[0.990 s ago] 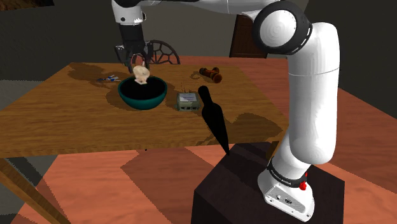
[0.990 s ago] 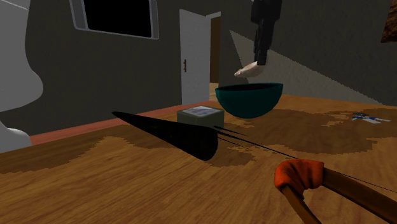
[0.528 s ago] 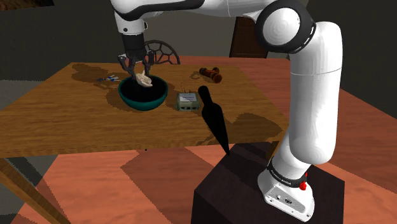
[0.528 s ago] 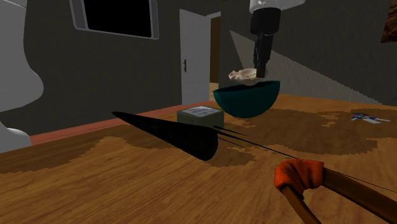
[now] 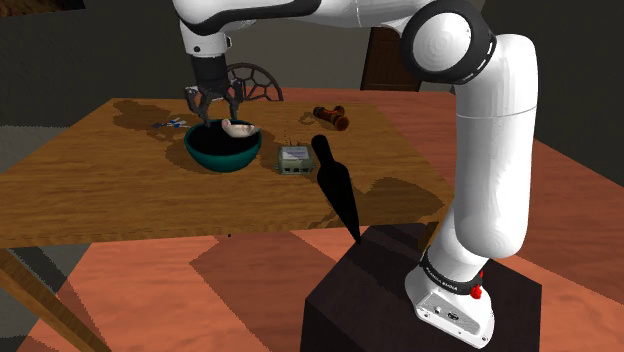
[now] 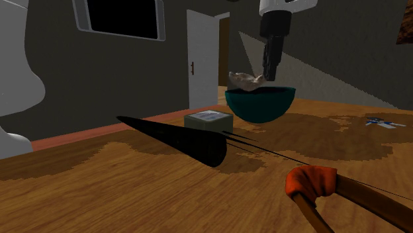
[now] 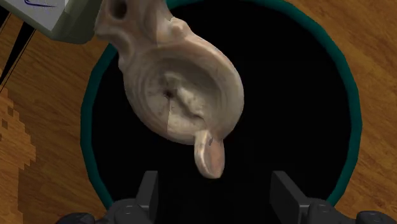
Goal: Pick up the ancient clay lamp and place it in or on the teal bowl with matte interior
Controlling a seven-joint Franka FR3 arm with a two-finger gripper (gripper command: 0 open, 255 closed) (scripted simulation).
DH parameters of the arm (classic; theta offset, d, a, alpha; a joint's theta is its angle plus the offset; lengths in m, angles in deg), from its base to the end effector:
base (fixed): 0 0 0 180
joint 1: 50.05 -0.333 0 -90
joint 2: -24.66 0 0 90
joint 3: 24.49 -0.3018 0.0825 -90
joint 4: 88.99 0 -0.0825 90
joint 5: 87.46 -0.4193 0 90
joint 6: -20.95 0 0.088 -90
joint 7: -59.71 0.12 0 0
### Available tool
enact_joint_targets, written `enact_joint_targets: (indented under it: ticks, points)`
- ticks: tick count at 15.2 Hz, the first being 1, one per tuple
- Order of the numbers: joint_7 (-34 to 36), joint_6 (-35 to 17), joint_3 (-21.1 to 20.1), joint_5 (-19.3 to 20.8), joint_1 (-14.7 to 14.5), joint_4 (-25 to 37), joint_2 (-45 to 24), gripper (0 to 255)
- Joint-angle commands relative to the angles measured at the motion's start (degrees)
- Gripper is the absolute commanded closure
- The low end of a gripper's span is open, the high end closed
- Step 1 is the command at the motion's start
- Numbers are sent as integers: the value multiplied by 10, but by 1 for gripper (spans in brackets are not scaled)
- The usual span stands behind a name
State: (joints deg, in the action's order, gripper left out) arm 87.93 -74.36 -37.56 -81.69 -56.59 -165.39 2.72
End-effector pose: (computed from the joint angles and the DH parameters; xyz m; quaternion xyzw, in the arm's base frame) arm 0.6674 0.2004 0.4838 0.9968 -0.0764 -0.0168 0.0157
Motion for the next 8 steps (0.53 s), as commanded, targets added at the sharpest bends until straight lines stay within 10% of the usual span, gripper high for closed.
enact_joint_targets:
  ticks: [1,8]
  points:
    - [0,0,0,0,0,0,0,0]
    - [-1,86,-1,5,-10,109,-24,0]
